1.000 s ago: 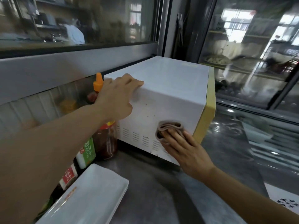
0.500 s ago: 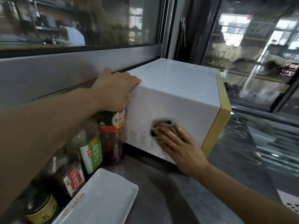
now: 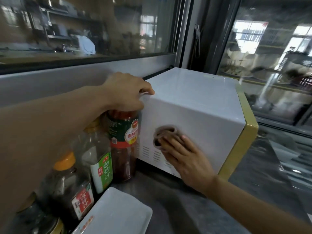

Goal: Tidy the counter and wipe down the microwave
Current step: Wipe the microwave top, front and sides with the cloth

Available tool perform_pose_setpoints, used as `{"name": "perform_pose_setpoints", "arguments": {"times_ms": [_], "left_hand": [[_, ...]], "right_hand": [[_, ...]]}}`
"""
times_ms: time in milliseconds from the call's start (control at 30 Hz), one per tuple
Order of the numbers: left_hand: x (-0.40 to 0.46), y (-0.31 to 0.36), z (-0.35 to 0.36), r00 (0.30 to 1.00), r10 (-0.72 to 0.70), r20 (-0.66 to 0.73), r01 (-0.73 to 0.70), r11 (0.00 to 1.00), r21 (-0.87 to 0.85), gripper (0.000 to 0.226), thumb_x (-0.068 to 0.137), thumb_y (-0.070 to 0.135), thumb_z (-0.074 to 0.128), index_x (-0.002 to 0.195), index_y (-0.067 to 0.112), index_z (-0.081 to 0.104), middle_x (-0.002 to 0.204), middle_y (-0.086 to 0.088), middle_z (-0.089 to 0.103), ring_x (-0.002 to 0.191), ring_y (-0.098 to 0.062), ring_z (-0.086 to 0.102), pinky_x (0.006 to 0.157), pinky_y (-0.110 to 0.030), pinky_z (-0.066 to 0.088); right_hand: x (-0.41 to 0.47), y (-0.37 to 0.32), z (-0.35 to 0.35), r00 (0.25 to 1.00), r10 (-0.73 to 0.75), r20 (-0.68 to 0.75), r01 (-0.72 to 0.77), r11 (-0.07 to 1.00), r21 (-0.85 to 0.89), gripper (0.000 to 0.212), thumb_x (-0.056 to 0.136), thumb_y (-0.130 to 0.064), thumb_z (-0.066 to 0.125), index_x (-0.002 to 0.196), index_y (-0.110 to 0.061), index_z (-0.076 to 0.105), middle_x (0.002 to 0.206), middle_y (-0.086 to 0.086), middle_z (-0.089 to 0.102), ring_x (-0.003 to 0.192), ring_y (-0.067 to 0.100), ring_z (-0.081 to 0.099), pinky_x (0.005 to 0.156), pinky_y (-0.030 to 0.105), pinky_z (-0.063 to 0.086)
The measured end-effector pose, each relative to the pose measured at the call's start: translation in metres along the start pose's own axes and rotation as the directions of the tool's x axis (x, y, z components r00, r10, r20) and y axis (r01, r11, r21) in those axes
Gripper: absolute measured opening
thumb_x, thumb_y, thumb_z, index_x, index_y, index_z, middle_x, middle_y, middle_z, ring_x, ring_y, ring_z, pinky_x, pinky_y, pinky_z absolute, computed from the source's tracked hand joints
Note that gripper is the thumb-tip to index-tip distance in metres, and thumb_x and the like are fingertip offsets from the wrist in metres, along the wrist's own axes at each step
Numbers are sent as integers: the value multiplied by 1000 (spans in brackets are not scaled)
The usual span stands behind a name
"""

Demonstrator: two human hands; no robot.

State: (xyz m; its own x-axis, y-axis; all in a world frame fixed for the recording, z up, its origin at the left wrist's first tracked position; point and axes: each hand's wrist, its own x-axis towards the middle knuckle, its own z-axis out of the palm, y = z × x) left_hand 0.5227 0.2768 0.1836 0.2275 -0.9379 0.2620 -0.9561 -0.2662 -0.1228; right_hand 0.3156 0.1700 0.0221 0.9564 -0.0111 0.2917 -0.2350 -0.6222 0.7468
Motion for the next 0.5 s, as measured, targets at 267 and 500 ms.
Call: {"name": "perform_pose_setpoints", "arguments": {"times_ms": [267,500], "left_hand": [[1,-21,-6,978,-14,208,91,926,-366,79,72,19,75,137,33,33,138,12,47,111,-12,47,82,-28,45],[0,-28,3,977,21,212,67,914,-400,85,67,17,80,135,35,34,139,12,43,110,-7,41,77,-20,40]], "right_hand": [[17,35,-22,968,192,-163,-173,977,122,57,81,-17,30,136,-16,48,146,7,42,139,25,30,116,47,1],[40,3,-10,998,37,-50,-34,998,53,48,85,-25,41,130,-21,56,146,4,43,138,27,31,113,47,13]]}}
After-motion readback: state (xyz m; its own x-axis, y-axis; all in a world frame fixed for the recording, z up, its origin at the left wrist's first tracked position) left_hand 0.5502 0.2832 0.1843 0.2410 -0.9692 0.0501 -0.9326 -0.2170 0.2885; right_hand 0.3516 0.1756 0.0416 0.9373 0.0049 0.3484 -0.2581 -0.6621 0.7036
